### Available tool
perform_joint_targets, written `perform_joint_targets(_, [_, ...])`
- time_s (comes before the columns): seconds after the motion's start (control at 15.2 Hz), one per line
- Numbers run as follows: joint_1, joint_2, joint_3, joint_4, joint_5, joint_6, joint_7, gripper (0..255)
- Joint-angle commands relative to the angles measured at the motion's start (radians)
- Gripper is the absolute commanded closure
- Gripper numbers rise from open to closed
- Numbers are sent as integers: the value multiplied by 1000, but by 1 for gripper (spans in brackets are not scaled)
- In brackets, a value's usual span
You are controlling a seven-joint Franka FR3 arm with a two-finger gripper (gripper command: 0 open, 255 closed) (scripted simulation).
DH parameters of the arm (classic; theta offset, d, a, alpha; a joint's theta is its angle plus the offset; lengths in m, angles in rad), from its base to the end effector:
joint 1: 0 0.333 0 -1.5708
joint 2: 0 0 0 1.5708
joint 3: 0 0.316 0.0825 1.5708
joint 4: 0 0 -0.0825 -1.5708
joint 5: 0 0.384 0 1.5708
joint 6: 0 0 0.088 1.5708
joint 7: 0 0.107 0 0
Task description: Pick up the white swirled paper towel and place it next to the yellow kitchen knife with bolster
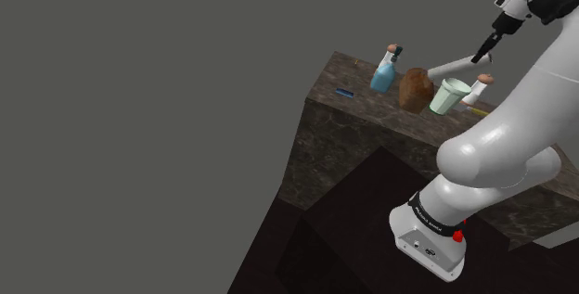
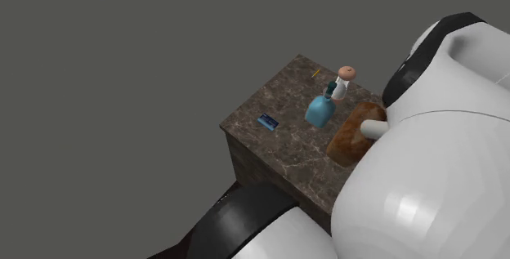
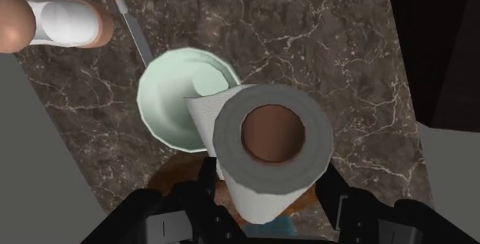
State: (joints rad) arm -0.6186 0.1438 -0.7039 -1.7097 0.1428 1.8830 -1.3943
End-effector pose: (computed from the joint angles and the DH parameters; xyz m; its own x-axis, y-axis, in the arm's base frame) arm 0.1787 -0.5776 0.5211 0.9975 0.0418 0.0561 0.0387 -0.9977 0.0551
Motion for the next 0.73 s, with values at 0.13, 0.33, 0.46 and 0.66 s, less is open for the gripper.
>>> perform_joint_targets(0.13, [-72, 44, -34, 41, 40, -17, -111, 255])
perform_joint_targets(0.33, [-134, 89, -54, 88, 79, -38, -194, 255])
perform_joint_targets(0.46, [-181, 125, -63, 126, 108, -55, -249, 255])
perform_joint_targets(0.66, [-259, 187, -72, 195, 155, -86, -329, 255])
